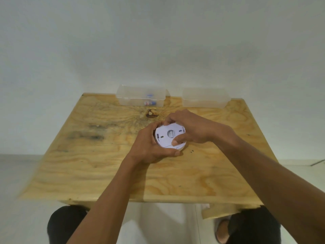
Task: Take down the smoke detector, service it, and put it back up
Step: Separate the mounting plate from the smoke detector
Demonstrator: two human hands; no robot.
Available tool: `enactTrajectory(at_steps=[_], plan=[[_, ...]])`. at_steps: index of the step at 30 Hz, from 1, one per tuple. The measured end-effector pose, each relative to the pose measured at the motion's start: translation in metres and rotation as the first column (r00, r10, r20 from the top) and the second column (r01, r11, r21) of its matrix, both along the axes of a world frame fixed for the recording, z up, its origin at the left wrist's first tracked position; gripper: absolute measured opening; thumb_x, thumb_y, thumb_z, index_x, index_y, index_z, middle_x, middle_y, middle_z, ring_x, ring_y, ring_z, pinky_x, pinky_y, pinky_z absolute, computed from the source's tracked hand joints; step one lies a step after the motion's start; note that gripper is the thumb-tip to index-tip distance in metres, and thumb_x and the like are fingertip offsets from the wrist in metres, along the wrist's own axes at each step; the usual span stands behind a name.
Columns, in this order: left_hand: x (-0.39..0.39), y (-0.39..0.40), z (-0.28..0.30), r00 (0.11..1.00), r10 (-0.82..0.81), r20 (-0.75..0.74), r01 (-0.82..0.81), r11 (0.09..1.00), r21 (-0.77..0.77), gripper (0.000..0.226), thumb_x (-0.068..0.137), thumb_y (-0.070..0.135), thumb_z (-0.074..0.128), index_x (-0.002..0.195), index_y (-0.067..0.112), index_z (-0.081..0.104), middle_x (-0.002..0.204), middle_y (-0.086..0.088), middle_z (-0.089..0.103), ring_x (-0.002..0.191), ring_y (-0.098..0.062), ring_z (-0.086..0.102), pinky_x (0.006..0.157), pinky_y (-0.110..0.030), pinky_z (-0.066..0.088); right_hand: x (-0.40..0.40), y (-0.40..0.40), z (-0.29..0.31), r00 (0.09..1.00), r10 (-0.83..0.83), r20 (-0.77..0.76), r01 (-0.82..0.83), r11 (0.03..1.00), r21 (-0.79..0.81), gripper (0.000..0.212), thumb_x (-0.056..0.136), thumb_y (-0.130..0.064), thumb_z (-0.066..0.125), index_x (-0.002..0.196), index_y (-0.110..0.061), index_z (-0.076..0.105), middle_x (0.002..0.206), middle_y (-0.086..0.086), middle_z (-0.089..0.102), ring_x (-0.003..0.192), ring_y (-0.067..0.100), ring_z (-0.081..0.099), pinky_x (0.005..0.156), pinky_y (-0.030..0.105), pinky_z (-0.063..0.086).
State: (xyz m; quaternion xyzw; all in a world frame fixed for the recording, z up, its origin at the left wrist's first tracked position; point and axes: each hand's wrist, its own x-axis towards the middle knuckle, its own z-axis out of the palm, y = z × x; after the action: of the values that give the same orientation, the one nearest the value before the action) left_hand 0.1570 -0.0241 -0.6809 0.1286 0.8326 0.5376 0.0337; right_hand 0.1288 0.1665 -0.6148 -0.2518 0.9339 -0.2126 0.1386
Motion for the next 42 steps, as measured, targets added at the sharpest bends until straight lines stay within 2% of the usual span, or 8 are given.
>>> enactTrajectory(at_steps=[6, 13, 18, 21, 24, 29, 34, 42], plan=[[0.005, 0.003, 0.005, 1.000, -0.007, 0.004, 0.006, 0.999, 0.041, 0.087, 0.039, 0.053, 0.092, 0.117, 0.028, 0.063, 0.107, 0.016, 0.071, 0.094, 0.005, 0.066, 0.072, -0.012, 0.052, 0.012, -0.003, 0.016, 0.995, 0.032, -0.093, -0.014, 0.983, 0.182, 0.066, 0.080, -0.031, 0.079, 0.138, -0.026, 0.048, 0.125, 0.002, 0.049, 0.110, 0.022, 0.048, 0.091, 0.041, 0.046], [0.005, 0.003, 0.006, 1.000, -0.007, -0.015, 0.007, 1.000, 0.027, 0.082, 0.042, 0.046, 0.096, 0.116, 0.035, 0.062, 0.109, 0.015, 0.072, 0.097, 0.000, 0.068, 0.078, -0.024, 0.056, 0.020, -0.011, 0.030, 0.987, 0.076, -0.143, -0.022, 0.936, 0.351, 0.057, 0.082, -0.036, 0.076, 0.131, -0.017, 0.055, 0.123, 0.004, 0.053, 0.108, 0.025, 0.052, 0.091, 0.042, 0.049], [0.007, 0.002, 0.001, 0.999, 0.018, -0.044, -0.017, 1.000, 0.014, 0.085, 0.042, 0.047, 0.096, 0.119, 0.033, 0.061, 0.109, 0.017, 0.072, 0.098, 0.004, 0.067, 0.081, -0.021, 0.054, 0.024, 0.013, 0.030, 0.938, -0.238, -0.251, 0.259, 0.964, 0.053, 0.065, 0.088, -0.041, 0.069, 0.144, -0.017, 0.047, 0.144, 0.005, 0.048, 0.129, 0.024, 0.045, 0.101, 0.030, 0.036], [0.009, 0.002, 0.000, 0.998, 0.042, -0.045, -0.042, 0.999, -0.006, 0.097, 0.039, 0.053, 0.091, 0.126, 0.026, 0.058, 0.114, 0.018, 0.068, 0.100, 0.011, 0.063, 0.079, -0.010, 0.050, 0.023, 0.026, 0.009, 0.826, -0.509, -0.244, 0.479, 0.860, -0.174, 0.063, 0.088, -0.041, 0.069, 0.143, -0.017, 0.050, 0.143, 0.008, 0.050, 0.127, 0.025, 0.047, 0.100, 0.028, 0.036], [0.009, 0.002, -0.001, 0.997, 0.035, -0.068, -0.038, 0.999, -0.037, 0.099, 0.040, 0.058, 0.087, 0.128, 0.024, 0.057, 0.116, 0.017, 0.066, 0.102, 0.010, 0.062, 0.080, -0.008, 0.050, 0.020, 0.029, -0.027, 0.758, -0.630, -0.169, 0.593, 0.773, -0.223, 0.059, 0.090, -0.045, 0.066, 0.140, -0.017, 0.053, 0.142, 0.010, 0.051, 0.128, 0.027, 0.047, 0.104, 0.033, 0.040], [0.009, 0.001, -0.002, 0.995, 0.040, -0.090, -0.047, 0.996, -0.074, 0.102, 0.042, 0.061, 0.086, 0.131, 0.021, 0.055, 0.120, 0.013, 0.065, 0.108, 0.007, 0.060, 0.081, -0.002, 0.044, 0.023, 0.024, -0.073, 0.680, -0.703, -0.208, 0.664, 0.711, -0.232, 0.043, 0.091, -0.040, 0.065, 0.128, -0.018, 0.063, 0.135, 0.010, 0.056, 0.126, 0.030, 0.044, 0.099, 0.040, 0.043], [0.006, 0.000, -0.006, 0.992, 0.028, -0.120, -0.039, 0.996, -0.085, 0.100, 0.045, 0.059, 0.086, 0.131, 0.020, 0.055, 0.121, 0.012, 0.065, 0.109, 0.003, 0.061, 0.087, -0.014, 0.050, 0.031, 0.020, -0.090, 0.595, -0.728, -0.340, 0.688, 0.680, -0.252, 0.039, 0.091, -0.042, 0.060, 0.124, -0.022, 0.067, 0.133, 0.004, 0.059, 0.123, 0.028, 0.046, 0.100, 0.041, 0.041], [0.007, 0.001, -0.005, 0.992, 0.030, -0.120, -0.040, 0.996, -0.077, 0.101, 0.044, 0.060, 0.085, 0.131, 0.020, 0.055, 0.120, 0.016, 0.063, 0.107, 0.014, 0.057, 0.083, -0.005, 0.046, 0.040, 0.018, -0.092, 0.585, -0.736, -0.340, 0.685, 0.673, -0.279, 0.038, 0.084, -0.040, 0.061, 0.116, -0.021, 0.069, 0.124, -0.002, 0.060, 0.120, 0.022, 0.046, 0.100, 0.038, 0.040]])
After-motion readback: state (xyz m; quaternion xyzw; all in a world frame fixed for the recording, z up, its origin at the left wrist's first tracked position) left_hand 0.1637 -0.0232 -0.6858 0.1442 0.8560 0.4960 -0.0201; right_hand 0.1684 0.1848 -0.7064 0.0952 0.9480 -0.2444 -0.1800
